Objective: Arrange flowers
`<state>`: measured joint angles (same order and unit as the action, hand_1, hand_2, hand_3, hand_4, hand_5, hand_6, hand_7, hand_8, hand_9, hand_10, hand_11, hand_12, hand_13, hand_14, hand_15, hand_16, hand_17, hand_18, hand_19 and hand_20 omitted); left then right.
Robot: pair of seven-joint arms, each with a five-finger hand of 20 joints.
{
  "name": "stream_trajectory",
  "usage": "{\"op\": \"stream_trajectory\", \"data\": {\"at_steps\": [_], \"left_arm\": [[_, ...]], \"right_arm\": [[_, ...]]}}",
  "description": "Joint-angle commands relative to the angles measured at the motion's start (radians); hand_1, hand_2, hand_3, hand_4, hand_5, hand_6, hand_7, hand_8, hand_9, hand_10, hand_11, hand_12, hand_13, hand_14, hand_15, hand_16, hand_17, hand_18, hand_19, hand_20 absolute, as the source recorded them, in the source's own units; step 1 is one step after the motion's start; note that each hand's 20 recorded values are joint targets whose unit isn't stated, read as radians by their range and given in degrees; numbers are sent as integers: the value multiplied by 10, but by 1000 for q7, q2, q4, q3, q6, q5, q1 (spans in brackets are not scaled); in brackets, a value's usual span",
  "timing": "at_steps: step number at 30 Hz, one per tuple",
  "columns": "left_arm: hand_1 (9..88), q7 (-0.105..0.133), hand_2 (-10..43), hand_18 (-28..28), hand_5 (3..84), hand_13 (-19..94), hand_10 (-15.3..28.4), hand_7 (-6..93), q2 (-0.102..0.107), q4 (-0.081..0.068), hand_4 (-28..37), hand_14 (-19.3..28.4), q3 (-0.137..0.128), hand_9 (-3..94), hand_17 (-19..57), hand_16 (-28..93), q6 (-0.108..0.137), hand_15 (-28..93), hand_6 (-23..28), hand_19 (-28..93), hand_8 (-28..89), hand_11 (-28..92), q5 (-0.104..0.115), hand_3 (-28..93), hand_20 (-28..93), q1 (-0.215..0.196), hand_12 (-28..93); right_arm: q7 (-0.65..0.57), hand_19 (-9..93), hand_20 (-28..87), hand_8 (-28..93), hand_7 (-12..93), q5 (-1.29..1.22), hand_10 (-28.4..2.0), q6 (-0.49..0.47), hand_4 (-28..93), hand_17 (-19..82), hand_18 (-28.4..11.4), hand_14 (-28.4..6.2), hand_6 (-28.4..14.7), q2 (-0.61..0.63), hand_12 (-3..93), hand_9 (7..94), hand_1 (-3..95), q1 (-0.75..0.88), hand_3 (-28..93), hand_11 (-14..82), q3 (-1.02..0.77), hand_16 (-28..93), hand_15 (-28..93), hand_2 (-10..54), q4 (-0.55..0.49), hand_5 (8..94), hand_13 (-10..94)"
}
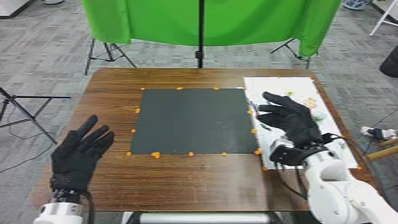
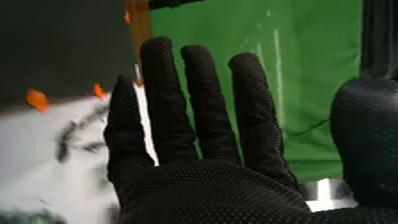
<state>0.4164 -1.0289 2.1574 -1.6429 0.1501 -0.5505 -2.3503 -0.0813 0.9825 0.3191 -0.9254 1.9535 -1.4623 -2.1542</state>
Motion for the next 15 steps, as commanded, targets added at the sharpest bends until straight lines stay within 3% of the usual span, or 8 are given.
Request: {"op": "stream_trajectory", "data": {"at_steps": [1, 3, 4, 9, 13, 14, 15], "left_arm": [[192, 3, 55, 279, 386, 223, 195, 101, 0, -11, -283, 272, 3, 355, -103, -84, -18, 463, 69, 557, -97, 205, -2, 775, 64, 6, 96], [192, 4, 55, 279, 385, 223, 195, 101, 2, -10, -283, 272, 1, 355, -103, -85, -18, 463, 69, 557, -97, 206, -2, 775, 64, 0, 96], [192, 5, 55, 279, 385, 223, 195, 101, 1, -10, -283, 273, 0, 355, -103, -85, -23, 464, 69, 557, -96, 205, -6, 775, 64, -2, 96], [192, 17, 55, 279, 385, 224, 195, 102, 5, -3, -283, 273, -2, 355, -103, -85, -16, 466, 68, 557, -97, 205, -3, 774, 64, -19, 96], [192, 16, 55, 280, 385, 224, 195, 104, 3, 1, -283, 274, -7, 355, -103, -85, -16, 466, 67, 558, -97, 206, -8, 774, 65, -29, 96], [191, 4, 55, 280, 385, 224, 195, 104, -5, 0, -283, 274, -11, 355, -102, -85, -22, 466, 66, 558, -98, 206, -13, 774, 65, -26, 96], [191, 13, 55, 280, 385, 225, 195, 104, -2, 1, -283, 274, -8, 355, -102, -86, -18, 466, 66, 558, -98, 206, -10, 774, 65, -29, 96]], "right_arm": [[-196, 619, 268, -140, 189, 292, -167, 84, -282, 93, -254, -162, -18, 71, 149, 561, 200, 98, 806, 265, -90, 118, 539, 17, -106, 506, 475], [-257, 646, 282, -142, 194, 489, -166, 120, -278, 111, -256, -162, -25, 102, 149, 578, 217, 125, 793, 298, -89, 111, 581, 16, -124, 512, 498], [-355, 652, 285, -142, 196, 598, -164, 146, -276, 117, -256, -162, -26, 123, 150, 586, 220, 61, 792, 310, -26, 108, 590, 11, -126, 515, 506], [-579, 681, 295, -143, 199, 849, -159, 158, -267, 149, -260, -153, -33, 158, 150, 616, 245, 122, 798, 335, -39, 101, 607, -16, -177, 536, 542], [-742, 705, 296, -140, 201, 1006, -163, 95, -264, 179, -263, -153, -41, 175, 150, 648, 253, 108, 783, 341, -2, 102, 619, -24, -170, 566, 578], [-780, 711, 293, -139, 198, 1032, -166, 71, -263, 182, -267, -153, -43, 176, 152, 653, 252, 104, 771, 344, 6, 103, 622, -26, -169, 569, 582], [-815, 715, 292, -139, 196, 1058, -167, 48, -262, 186, -268, -153, -44, 182, 153, 656, 251, 91, 766, 345, 22, 104, 625, -26, -163, 571, 587]]}}
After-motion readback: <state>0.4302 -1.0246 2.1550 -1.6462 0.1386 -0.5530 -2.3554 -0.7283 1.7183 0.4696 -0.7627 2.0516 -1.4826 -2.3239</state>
